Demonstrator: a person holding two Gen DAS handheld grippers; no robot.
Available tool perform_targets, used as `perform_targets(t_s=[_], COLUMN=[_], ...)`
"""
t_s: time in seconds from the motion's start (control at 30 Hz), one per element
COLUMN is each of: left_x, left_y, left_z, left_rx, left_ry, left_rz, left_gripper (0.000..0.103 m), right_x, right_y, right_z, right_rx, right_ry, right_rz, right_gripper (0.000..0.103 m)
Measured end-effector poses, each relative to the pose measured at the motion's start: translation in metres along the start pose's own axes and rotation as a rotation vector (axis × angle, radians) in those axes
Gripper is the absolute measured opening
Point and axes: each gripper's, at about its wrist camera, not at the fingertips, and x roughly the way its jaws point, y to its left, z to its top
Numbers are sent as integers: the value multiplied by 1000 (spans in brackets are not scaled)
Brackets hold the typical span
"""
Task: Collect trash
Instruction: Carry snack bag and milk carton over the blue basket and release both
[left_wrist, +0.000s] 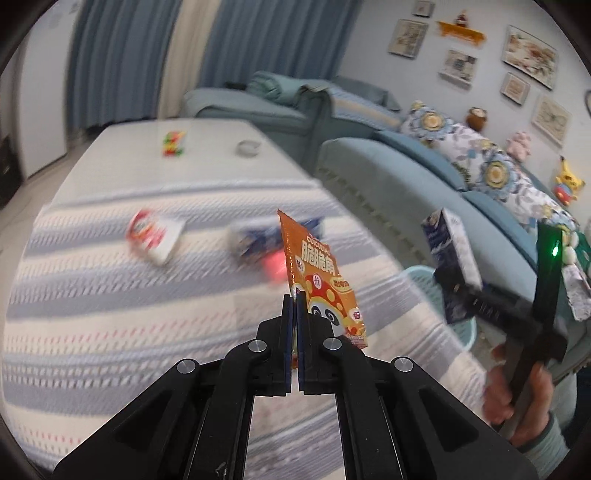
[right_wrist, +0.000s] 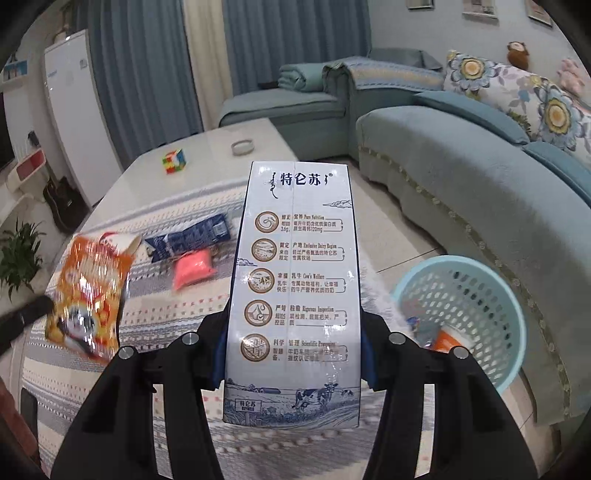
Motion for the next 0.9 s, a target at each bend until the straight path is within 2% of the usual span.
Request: perform_targets(t_s=[0.27, 0.47, 0.7, 0.9], left_x=[29, 75, 147, 204], left_y=[-91, -162, -212, -229], left_z=[52, 73, 57, 27], left_rx=[100, 172, 239, 270], left_ry=[-34, -5, 85, 195], left_rz=[-119, -205, -253, -262], left_gripper=[0, 0, 0, 0], right_x=[-36, -38, -4, 38], right_y=[-70, -151, -217, -242], right_z=[25, 35, 9, -21], right_rx=[-3, 108, 267, 350], right_ry=[-47, -31, 93, 220], right_rz=[-96, -159, -215, -249], right_gripper=[50, 50, 51, 51])
